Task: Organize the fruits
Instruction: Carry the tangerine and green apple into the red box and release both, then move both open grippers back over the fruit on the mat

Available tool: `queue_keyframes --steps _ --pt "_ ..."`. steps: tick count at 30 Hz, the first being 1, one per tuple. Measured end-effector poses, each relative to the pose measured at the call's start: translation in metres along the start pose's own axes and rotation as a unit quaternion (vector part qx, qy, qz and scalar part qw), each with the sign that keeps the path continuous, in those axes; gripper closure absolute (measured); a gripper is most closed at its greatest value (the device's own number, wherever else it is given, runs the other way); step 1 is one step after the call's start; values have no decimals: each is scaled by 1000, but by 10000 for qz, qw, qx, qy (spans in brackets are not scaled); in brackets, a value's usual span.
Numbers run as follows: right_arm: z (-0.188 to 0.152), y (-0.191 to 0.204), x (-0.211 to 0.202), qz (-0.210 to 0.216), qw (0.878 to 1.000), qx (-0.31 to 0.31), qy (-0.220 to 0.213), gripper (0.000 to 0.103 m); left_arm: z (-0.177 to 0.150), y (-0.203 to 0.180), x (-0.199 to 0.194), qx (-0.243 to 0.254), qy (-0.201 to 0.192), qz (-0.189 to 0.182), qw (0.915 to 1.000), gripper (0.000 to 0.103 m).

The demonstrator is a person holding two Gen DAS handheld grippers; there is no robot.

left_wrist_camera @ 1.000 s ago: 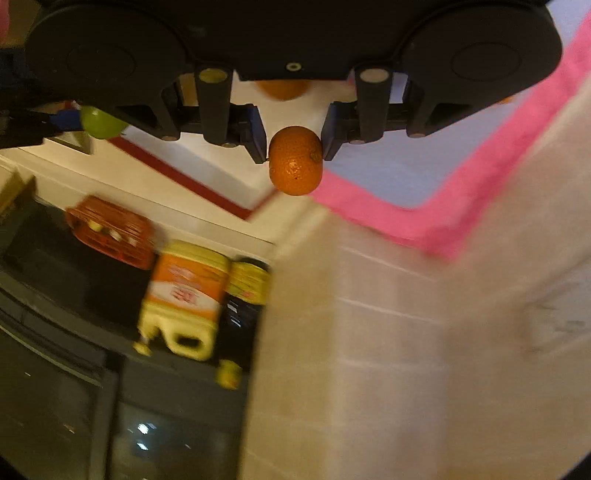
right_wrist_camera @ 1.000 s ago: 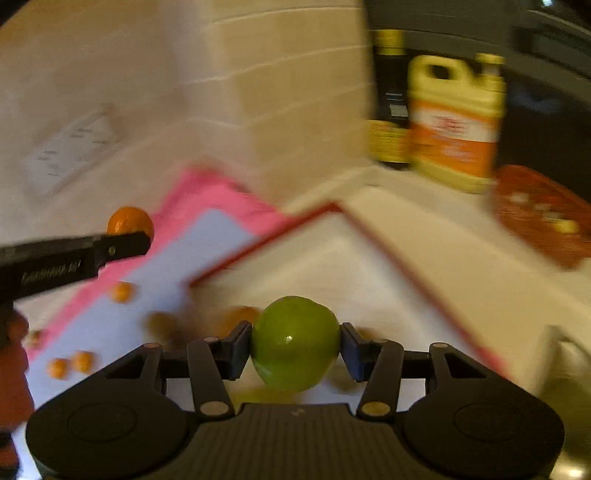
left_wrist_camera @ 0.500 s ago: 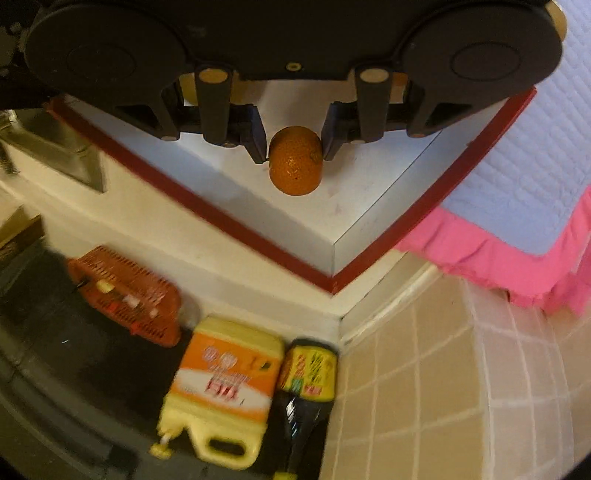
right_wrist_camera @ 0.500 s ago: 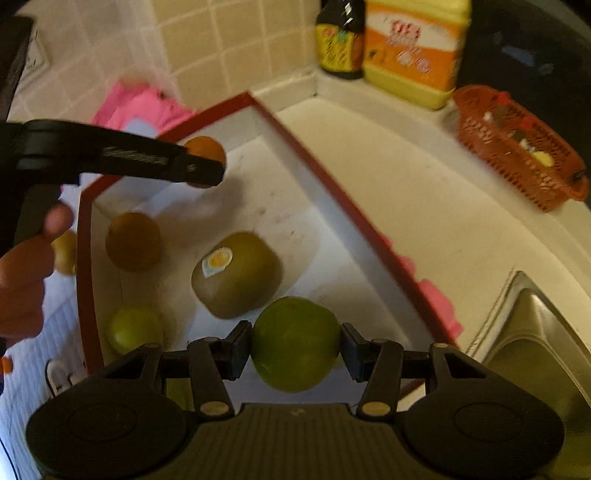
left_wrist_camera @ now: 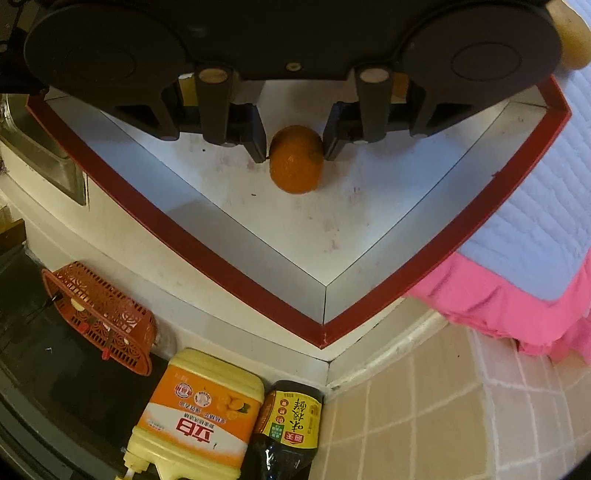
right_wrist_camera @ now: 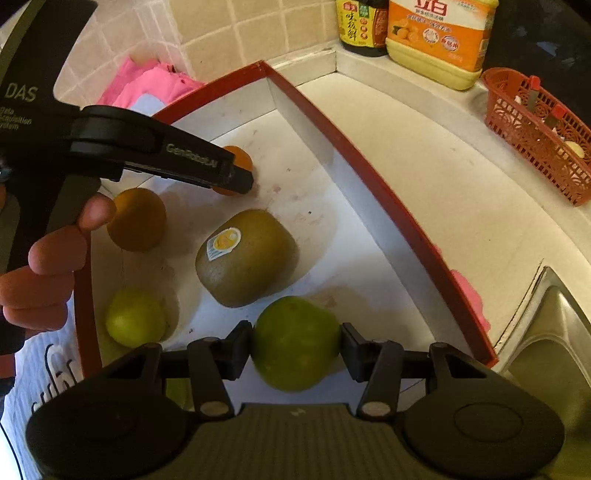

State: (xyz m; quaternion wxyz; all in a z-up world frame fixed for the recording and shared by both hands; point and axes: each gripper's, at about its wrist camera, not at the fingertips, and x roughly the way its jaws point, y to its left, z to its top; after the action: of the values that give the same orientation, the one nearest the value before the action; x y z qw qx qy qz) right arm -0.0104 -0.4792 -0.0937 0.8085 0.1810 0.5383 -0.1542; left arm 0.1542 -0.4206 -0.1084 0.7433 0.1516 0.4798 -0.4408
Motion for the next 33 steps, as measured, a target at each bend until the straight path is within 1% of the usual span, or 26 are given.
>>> queue_keyframes --steps 2,3,4,5,6,7,10,12,13,15,18,20,24,27,29,33 --pt "0 1 0 29 10000 -41 44 49 -1 1 -6 18 -75 -8 10000 51" --pt "0 2 -1 38 10000 -67 63 49 -2 2 -9 7 -117 -7 9999 37" --pt "0 2 -4 63 9999 -75 53 49 -3 3 -15 -10 -182 12 9998 29" --pt "0 1 -9 108 9999 -61 12 46 -5 5 -22 -8 -281 31 9996 29" --pt "1 0 -15 154 9999 -40 -44 40 -6 6 -28 -8 -351 52 9994 29" --pt "1 -1 -22 179 9998 -39 -120 38 -8 10 -37 -50 -428 71 9990 29" --pt "3 -4 -45 67 9992 -56 -389 37 -16 24 -70 -229 -695 20 9973 29" --pt "4 -6 -61 57 9982 -32 -596 34 -23 30 -96 -247 -936 60 9953 29" --pt "5 -7 -68 80 9975 7 -696 32 -28 34 -111 -238 -1057 113 9940 29" --pt "6 -8 -80 177 9962 122 -843 26 -39 43 -139 -277 -1280 247 9911 28" --pt "8 -2 -90 394 9946 220 -931 25 -56 58 -177 -416 -1541 443 9862 28" --pt "11 5 -93 526 9941 183 -928 25 -71 70 -206 -507 -1728 655 9815 28" --pt "16 36 -97 724 9924 -71 -993 25 -99 92 -258 -684 -2042 1099 9703 27" --pt "17 66 -100 872 9902 -320 -1043 25 -121 110 -298 -903 -2266 1504 9581 25" --pt "18 84 -100 992 9883 -475 -1053 24 -136 125 -324 -1108 -2400 1787 9477 25" --pt "24 119 -100 1342 9836 -702 -984 23 -170 144 -364 -1427 -2588 2186 9300 24"
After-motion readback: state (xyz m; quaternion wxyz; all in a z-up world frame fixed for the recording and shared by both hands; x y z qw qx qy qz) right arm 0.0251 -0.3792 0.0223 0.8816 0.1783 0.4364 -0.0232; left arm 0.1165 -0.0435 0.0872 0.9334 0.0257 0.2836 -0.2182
